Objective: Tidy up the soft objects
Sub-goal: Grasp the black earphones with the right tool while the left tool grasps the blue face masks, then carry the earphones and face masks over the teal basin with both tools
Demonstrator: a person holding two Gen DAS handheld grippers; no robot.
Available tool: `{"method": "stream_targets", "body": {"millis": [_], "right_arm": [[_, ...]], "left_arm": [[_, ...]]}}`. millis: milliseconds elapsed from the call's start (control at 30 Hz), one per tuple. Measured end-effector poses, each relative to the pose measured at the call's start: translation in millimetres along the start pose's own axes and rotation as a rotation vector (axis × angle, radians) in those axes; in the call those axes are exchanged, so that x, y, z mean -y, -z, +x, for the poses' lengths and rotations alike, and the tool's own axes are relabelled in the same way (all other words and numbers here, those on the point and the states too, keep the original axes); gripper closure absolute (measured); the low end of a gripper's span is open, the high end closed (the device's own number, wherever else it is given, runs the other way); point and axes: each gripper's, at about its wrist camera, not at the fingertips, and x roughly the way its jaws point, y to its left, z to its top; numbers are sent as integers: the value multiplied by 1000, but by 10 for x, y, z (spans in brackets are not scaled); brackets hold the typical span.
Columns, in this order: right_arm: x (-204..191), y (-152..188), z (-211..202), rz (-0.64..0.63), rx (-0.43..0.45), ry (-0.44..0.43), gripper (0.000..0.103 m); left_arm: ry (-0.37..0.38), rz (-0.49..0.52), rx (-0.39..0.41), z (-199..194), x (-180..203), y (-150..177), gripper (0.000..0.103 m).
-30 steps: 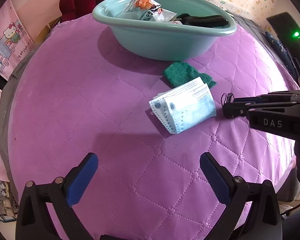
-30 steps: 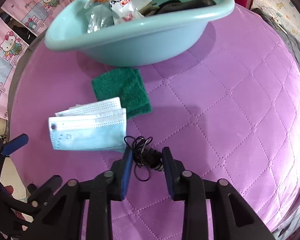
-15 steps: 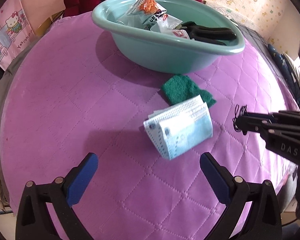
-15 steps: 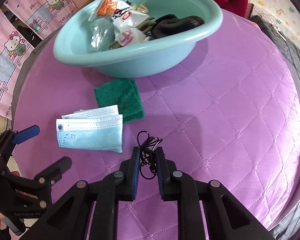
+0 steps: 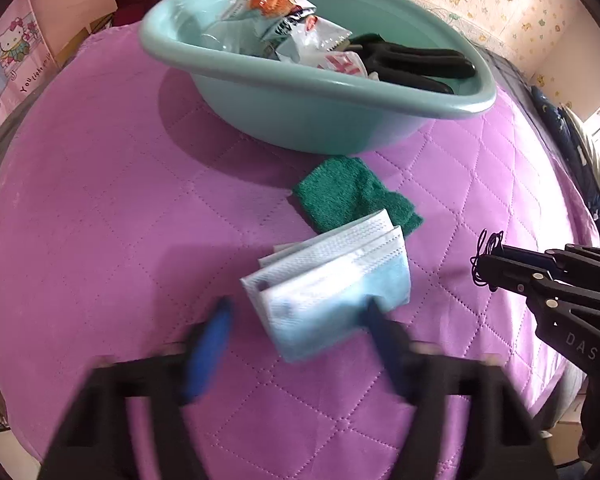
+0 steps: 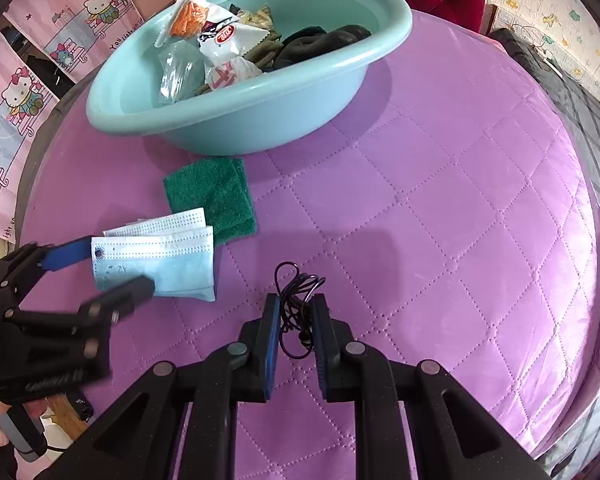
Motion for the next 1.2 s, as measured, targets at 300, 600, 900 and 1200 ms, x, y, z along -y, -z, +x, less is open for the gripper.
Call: {"method": "stream_targets", "body": {"millis": [300,600,900,1200], "right_arm": [[-168,-35,-104,-6,7,6,87],[-234,62,-330,-6,25,8,87],[-301,128,-520,-15,56,18,87],[-308,148,-671,-25,73,29,87]], "left_arm": [[64,19,31,-176,27,13,103],[86,39,85,-627,63,111,103],[77,78,110,-858,97,173,103],[81,103,130,-1122,85,253,103]]}}
